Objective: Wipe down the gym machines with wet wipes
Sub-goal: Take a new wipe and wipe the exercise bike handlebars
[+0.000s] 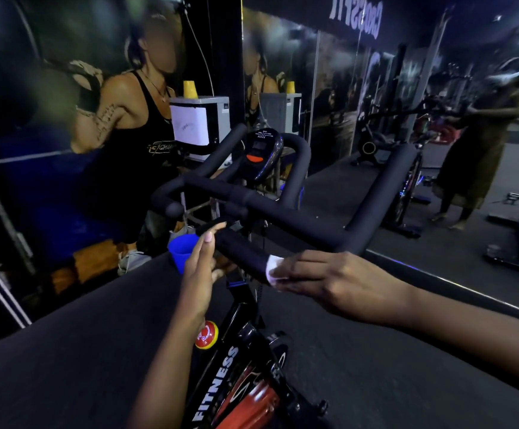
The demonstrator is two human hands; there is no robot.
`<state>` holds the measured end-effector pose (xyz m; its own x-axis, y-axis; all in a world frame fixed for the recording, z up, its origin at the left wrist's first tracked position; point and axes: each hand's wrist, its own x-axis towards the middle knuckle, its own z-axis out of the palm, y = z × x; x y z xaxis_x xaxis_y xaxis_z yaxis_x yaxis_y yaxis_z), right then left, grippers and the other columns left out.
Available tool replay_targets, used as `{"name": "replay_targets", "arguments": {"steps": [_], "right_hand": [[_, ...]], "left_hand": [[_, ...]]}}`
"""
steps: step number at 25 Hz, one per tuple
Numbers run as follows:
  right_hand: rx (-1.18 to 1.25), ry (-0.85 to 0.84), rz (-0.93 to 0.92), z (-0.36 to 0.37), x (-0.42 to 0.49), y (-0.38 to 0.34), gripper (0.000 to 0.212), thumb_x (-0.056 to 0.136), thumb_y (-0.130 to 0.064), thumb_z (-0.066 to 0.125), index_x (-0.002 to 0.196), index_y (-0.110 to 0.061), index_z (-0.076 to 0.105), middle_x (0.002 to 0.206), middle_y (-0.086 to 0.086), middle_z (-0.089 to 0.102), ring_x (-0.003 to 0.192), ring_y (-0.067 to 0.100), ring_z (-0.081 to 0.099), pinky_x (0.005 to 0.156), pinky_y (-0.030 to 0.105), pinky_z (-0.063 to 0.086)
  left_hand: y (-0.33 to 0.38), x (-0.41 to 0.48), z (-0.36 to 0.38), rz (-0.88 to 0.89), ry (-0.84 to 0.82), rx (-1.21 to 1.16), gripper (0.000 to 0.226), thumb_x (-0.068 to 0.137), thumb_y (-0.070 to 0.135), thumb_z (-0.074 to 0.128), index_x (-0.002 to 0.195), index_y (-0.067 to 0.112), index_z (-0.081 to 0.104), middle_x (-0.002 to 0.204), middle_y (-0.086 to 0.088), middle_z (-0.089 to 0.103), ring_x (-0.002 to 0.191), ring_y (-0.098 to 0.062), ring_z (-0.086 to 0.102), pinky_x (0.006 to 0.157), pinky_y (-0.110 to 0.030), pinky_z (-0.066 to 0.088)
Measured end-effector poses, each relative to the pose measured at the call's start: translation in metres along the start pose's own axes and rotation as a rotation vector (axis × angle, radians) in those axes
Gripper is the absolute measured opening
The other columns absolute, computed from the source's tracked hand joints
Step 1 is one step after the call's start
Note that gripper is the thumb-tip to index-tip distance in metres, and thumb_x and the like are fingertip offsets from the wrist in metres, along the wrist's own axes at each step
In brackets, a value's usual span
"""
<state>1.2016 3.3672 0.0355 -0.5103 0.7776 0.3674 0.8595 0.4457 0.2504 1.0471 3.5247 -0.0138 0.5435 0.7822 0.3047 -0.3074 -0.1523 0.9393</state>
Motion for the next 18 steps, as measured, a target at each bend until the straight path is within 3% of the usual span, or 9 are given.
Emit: {"name": "replay_targets", "arguments": {"steps": [3, 5, 7, 9, 11, 12, 15, 18], "right_hand": [[0.035, -0.018, 0.011, -0.017, -0.026, 0.006, 0.041, 0.100, -0.019, 0.031, 0.108, -0.004, 0.068, 0.118, 0.006, 0.064, 0.105, 0.023, 0.062, 0.084, 0.035, 0.051], [0.071, 0.053, 0.073, -0.024, -0.027, 0.010, 0.034, 0.098, -0.017, 0.038, 0.105, -0.004, 0.069, 0.114, 0.007, 0.066, 0.102, 0.022, 0.063, 0.083, 0.035, 0.052], [0.104, 0.142, 0.149, -0.021, -0.004, 0.011, 0.028, 0.094, -0.012, 0.045, 0.106, -0.006, 0.069, 0.113, 0.007, 0.066, 0.103, 0.019, 0.062, 0.087, 0.031, 0.050], [0.151, 0.189, 0.204, -0.006, 0.034, 0.008, 0.028, 0.087, -0.003, 0.048, 0.106, -0.006, 0.069, 0.112, 0.007, 0.066, 0.103, 0.016, 0.060, 0.089, 0.027, 0.048], [0.166, 0.176, 0.255, 0.011, 0.063, 0.002, 0.034, 0.081, 0.002, 0.047, 0.104, -0.006, 0.070, 0.110, 0.008, 0.067, 0.100, 0.020, 0.063, 0.082, 0.033, 0.050], [0.148, 0.153, 0.267, 0.016, 0.066, 0.001, 0.035, 0.079, 0.001, 0.047, 0.104, -0.007, 0.070, 0.109, 0.008, 0.067, 0.097, 0.023, 0.064, 0.078, 0.035, 0.051], [0.168, 0.129, 0.303, 0.012, 0.040, -0.005, 0.037, 0.080, 0.002, 0.049, 0.108, -0.009, 0.070, 0.113, 0.007, 0.066, 0.101, 0.019, 0.061, 0.083, 0.030, 0.050], [0.168, 0.133, 0.306, 0.001, 0.003, -0.013, 0.039, 0.080, 0.012, 0.052, 0.111, -0.005, 0.068, 0.119, 0.009, 0.064, 0.109, 0.021, 0.060, 0.092, 0.032, 0.048]], "left_hand": [[0.001, 0.001, -0.005, -0.015, -0.049, 0.022, 0.053, 0.085, 0.050, 0.037, 0.129, 0.025, 0.053, 0.126, -0.003, 0.062, 0.107, -0.014, 0.063, 0.077, -0.019, 0.054], [0.005, 0.001, -0.007, -0.019, -0.067, 0.051, 0.037, 0.092, 0.042, 0.036, 0.123, 0.030, 0.055, 0.121, 0.009, 0.061, 0.100, 0.005, 0.061, 0.076, -0.015, 0.052], [0.008, 0.002, -0.010, 0.028, -0.062, 0.177, 0.034, 0.095, 0.041, 0.036, 0.122, 0.032, 0.055, 0.117, 0.022, 0.055, 0.101, 0.020, 0.052, 0.094, -0.021, 0.048], [0.010, 0.007, -0.012, 0.205, -0.021, 0.411, 0.044, 0.094, 0.054, 0.040, 0.127, 0.028, 0.054, 0.121, 0.018, 0.053, 0.110, 0.015, 0.046, 0.107, -0.023, 0.035], [0.013, 0.016, -0.013, 0.438, -0.048, 0.649, 0.052, 0.094, 0.055, 0.035, 0.131, 0.023, 0.053, 0.125, 0.012, 0.050, 0.118, 0.002, 0.042, 0.106, -0.015, 0.028], [0.016, 0.020, -0.011, 0.534, -0.086, 0.758, 0.054, 0.094, 0.053, 0.032, 0.132, 0.021, 0.054, 0.126, 0.009, 0.050, 0.121, -0.004, 0.041, 0.107, -0.018, 0.027], [0.016, 0.028, -0.004, 0.701, -0.203, 0.983, 0.062, 0.098, 0.056, 0.019, 0.129, 0.019, 0.057, 0.127, 0.002, 0.055, 0.126, -0.016, 0.043, 0.110, -0.043, 0.029], [0.003, 0.027, -0.002, 0.746, -0.297, 1.080, 0.063, 0.097, 0.057, 0.017, 0.125, 0.020, 0.060, 0.126, 0.003, 0.058, 0.125, -0.018, 0.044, 0.110, -0.049, 0.029]]}}
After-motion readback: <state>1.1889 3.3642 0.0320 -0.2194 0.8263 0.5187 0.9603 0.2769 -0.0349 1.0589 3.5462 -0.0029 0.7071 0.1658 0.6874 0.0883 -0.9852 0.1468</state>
